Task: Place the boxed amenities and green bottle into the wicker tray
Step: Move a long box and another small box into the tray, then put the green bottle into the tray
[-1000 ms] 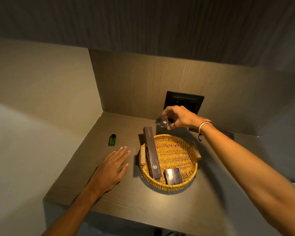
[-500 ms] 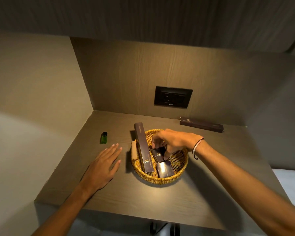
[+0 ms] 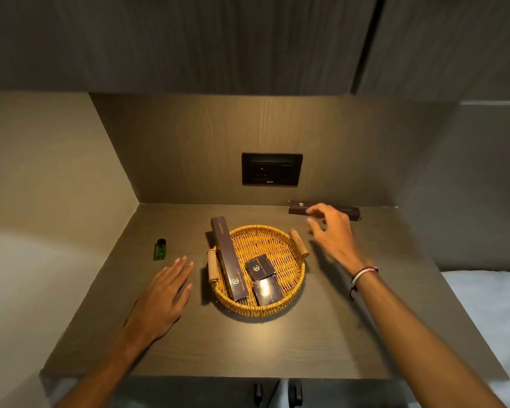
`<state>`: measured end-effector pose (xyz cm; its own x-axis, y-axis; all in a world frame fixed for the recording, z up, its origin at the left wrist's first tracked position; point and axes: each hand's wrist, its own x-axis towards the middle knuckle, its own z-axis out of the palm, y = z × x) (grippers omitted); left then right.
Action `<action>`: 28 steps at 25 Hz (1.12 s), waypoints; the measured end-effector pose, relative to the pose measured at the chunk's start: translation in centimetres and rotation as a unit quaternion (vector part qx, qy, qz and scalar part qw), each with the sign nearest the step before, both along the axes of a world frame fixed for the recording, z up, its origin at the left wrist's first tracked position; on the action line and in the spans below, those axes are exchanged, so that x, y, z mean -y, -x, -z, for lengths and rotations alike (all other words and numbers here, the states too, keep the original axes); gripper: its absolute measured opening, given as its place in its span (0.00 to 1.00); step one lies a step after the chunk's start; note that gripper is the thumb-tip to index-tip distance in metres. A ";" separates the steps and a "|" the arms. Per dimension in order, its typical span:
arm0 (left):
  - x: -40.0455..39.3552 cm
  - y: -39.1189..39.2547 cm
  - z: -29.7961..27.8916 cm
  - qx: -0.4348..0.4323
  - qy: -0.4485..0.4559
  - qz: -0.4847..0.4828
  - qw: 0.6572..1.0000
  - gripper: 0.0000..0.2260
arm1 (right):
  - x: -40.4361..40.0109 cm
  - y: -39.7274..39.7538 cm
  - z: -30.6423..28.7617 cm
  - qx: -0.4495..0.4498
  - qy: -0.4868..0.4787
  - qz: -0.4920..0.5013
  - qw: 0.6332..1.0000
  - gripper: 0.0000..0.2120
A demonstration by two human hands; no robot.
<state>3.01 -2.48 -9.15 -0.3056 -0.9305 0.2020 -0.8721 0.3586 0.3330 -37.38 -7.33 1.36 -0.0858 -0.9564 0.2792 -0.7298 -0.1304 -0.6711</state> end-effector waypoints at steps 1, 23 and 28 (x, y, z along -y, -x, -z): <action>0.0 0.0 0.1 0.000 -0.003 -0.001 1.000 0.25 | -0.5 0.8 1.3 -0.019 -0.019 0.034 0.999 0.12; 7.7 0.5 -7.6 -0.090 -0.090 -0.248 0.960 0.18 | -3.7 0.0 7.3 -0.196 -0.083 0.116 0.970 0.19; 8.3 2.5 -10.3 -0.191 -0.068 -0.251 0.947 0.24 | -3.5 0.0 7.5 -0.201 -0.081 0.119 0.969 0.18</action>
